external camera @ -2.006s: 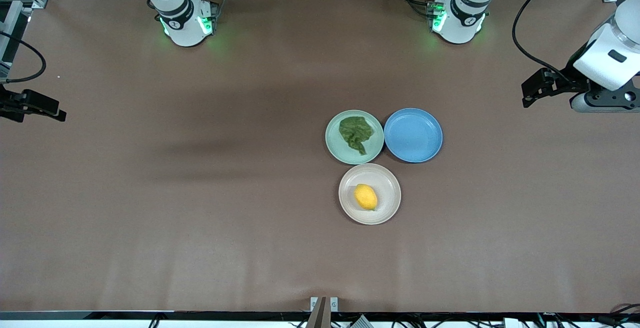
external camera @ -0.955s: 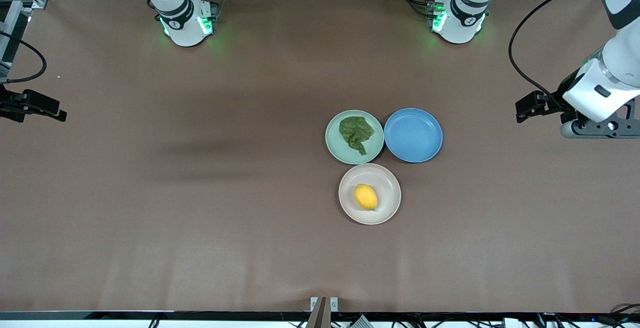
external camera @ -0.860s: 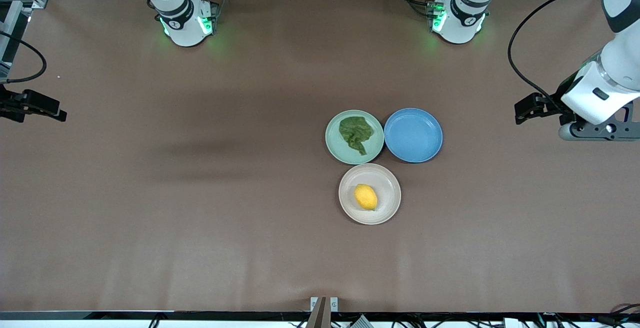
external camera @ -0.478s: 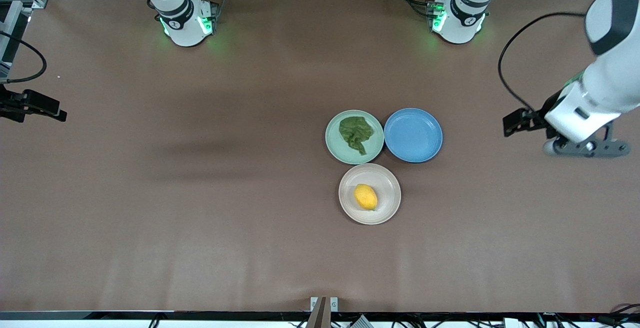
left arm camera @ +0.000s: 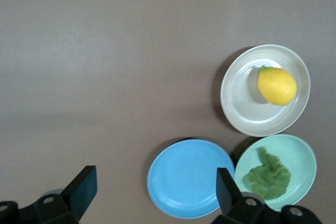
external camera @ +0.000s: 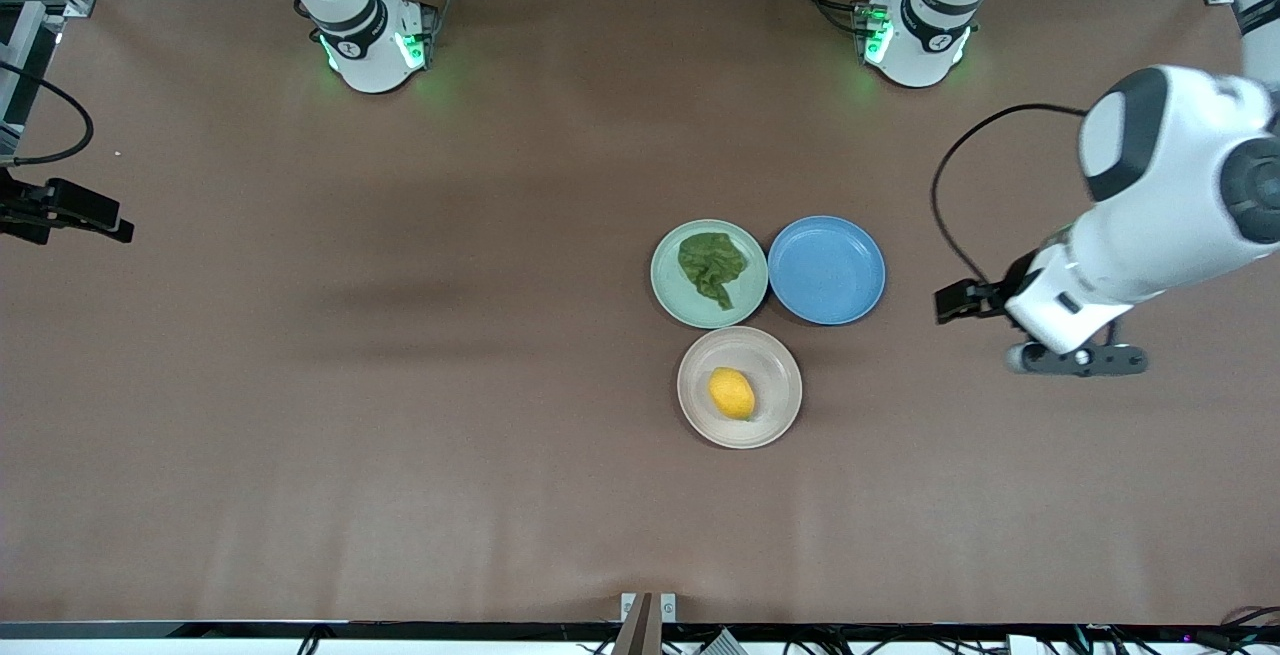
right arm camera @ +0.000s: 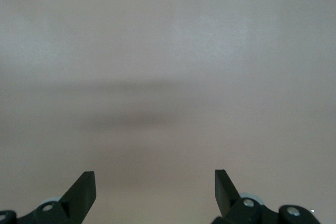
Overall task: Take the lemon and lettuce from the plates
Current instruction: 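Move the left gripper over the lemon on the cream plate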
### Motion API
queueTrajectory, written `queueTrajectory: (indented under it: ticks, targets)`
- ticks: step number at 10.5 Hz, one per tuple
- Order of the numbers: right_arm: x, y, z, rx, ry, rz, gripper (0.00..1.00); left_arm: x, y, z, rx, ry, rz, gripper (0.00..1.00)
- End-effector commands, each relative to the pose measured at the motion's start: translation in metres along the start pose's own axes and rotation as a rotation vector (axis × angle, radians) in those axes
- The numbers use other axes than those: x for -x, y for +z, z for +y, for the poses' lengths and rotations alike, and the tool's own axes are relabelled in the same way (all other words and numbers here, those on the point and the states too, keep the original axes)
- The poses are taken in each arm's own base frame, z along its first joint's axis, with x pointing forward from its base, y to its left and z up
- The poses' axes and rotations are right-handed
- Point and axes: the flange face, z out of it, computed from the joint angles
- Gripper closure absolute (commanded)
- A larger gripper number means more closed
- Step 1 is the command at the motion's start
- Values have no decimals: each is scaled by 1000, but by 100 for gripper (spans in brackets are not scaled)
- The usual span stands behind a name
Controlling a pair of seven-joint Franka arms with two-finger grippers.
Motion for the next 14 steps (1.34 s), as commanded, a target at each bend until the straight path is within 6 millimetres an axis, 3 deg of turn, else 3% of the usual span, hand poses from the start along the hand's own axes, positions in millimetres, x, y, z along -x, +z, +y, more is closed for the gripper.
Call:
queueTrajectory:
  ticks: [1, 7, 10, 14]
  targets:
    - [8, -3, -1, -7, 0, 9, 0, -10, 22, 31, 22, -46, 24, 0]
    - [8, -3, -1, -7, 0, 9, 0, -18, 111, 100, 23, -167, 70, 0]
    - [8, -3, -1, -7, 0, 8, 0, -21, 127, 106, 15, -187, 91, 0]
    - [8, -3, -1, -7, 0, 8, 0, -23, 162, 142, 66, -295, 138, 0]
